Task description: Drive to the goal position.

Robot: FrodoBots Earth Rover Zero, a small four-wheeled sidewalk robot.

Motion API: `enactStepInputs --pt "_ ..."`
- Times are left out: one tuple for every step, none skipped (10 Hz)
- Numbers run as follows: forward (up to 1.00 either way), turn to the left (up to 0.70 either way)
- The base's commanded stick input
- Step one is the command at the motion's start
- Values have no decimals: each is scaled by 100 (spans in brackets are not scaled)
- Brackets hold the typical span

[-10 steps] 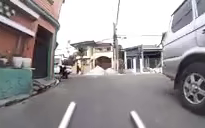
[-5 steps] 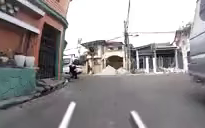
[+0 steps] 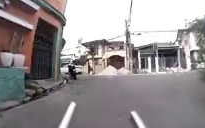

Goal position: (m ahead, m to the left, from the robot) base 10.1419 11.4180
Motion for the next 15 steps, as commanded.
enactStepInputs --pt "85 0" --pt "85 0" --pt "85 0" --pt "85 0" --pt "85 5" --pt "85 4" --pt "85 0" --pt "85 0" --pt "85 0" --pt "85 0" --pt "85 0" --pt "85 0" --pt "85 0" --pt "85 0" --pt "85 0"
